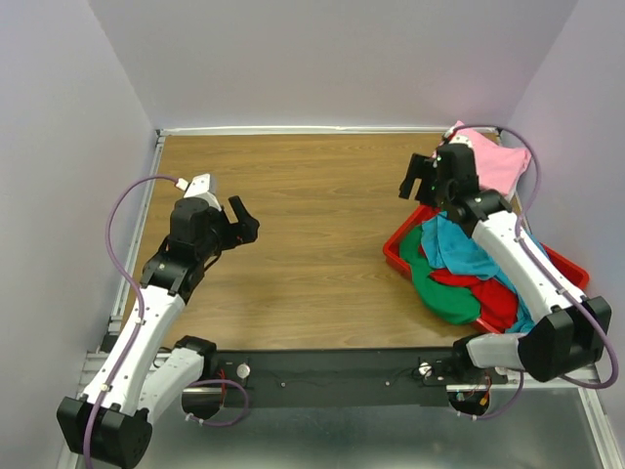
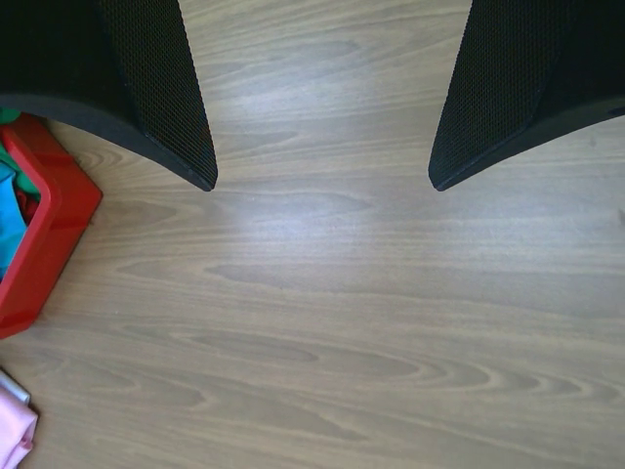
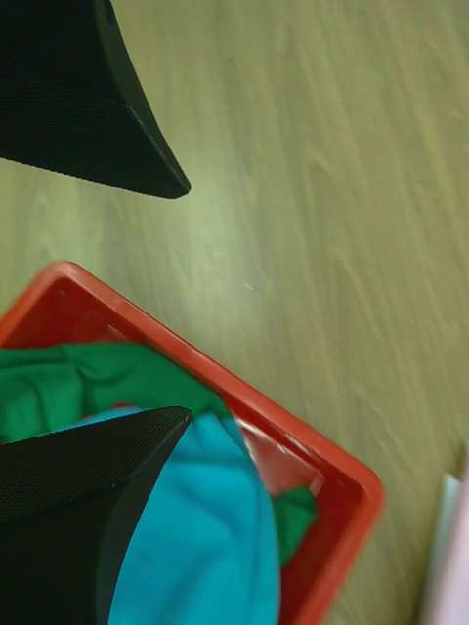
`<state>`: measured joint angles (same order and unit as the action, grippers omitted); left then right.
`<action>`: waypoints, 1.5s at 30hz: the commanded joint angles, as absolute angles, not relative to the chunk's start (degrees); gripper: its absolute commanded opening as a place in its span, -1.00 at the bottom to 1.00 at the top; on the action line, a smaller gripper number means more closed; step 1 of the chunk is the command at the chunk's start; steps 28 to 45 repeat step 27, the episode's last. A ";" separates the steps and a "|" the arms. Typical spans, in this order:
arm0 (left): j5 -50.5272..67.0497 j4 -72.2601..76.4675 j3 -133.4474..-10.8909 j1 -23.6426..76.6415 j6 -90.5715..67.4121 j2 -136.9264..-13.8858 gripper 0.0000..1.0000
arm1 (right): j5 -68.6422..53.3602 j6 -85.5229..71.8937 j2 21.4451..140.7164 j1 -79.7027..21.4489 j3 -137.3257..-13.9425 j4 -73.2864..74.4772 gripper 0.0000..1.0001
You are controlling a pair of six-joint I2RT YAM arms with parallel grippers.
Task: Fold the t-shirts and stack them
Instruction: Reset both grippers
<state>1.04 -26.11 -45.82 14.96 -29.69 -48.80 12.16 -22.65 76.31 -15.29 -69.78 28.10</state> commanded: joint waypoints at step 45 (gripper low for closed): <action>-3.07 -20.75 -48.34 14.59 -24.87 -42.63 0.93 | 14.06 -26.19 72.25 -25.05 -63.02 30.59 0.88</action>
